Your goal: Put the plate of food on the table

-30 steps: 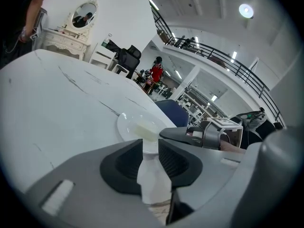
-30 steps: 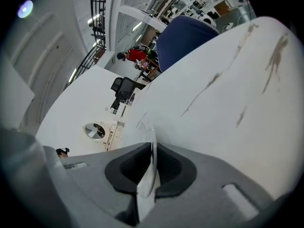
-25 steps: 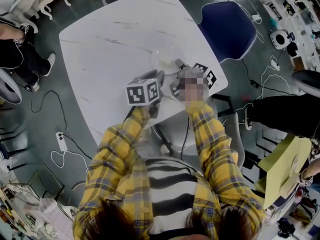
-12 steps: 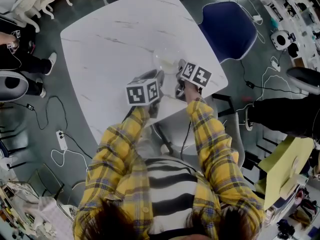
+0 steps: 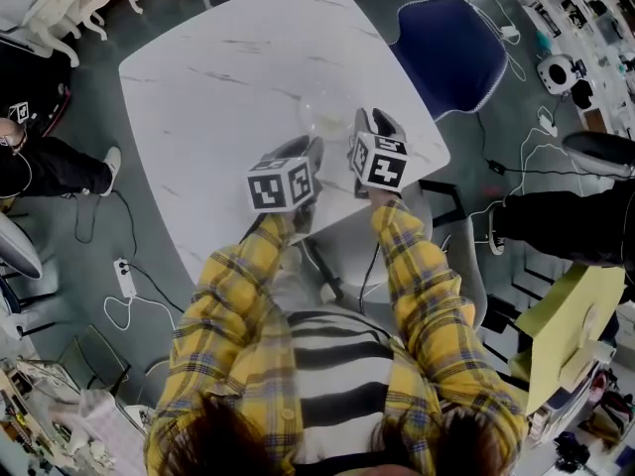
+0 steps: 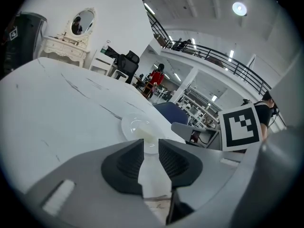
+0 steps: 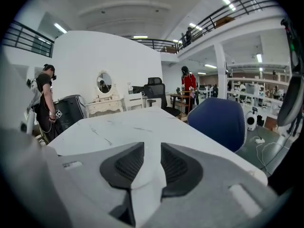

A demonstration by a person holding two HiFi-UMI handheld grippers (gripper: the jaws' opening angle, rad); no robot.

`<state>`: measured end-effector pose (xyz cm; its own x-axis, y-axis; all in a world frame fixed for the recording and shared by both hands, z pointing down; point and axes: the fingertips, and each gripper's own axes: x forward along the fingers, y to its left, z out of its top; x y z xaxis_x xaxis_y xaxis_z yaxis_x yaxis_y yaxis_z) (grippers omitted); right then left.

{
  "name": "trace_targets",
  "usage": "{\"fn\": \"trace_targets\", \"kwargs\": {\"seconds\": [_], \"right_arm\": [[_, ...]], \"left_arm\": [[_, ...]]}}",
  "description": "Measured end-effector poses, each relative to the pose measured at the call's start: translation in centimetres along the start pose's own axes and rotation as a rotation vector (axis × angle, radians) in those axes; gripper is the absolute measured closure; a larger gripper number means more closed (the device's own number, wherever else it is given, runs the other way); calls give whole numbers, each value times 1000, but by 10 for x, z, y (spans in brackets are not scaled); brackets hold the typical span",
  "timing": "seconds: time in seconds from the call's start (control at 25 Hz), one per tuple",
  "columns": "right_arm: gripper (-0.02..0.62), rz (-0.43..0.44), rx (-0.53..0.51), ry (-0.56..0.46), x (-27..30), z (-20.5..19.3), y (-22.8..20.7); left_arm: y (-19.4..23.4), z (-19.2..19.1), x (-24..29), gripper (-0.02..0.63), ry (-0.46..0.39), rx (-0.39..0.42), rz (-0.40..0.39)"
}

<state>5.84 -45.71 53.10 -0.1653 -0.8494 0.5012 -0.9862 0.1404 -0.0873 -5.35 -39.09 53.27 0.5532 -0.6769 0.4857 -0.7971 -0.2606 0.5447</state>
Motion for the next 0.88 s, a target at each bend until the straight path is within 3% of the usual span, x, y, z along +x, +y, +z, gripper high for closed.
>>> {"fn": "trace_targets", "kwargs": {"seconds": [0.32,0.88], "right_arm": [[491,60,-7,-30,-27,0,6],[492,241,61,39,-88,-35,31]], "left_arm": [[-10,-11,-11,520,-2,-6,-4],[-49,-54,-39,581,-17,-45,-24]]}}
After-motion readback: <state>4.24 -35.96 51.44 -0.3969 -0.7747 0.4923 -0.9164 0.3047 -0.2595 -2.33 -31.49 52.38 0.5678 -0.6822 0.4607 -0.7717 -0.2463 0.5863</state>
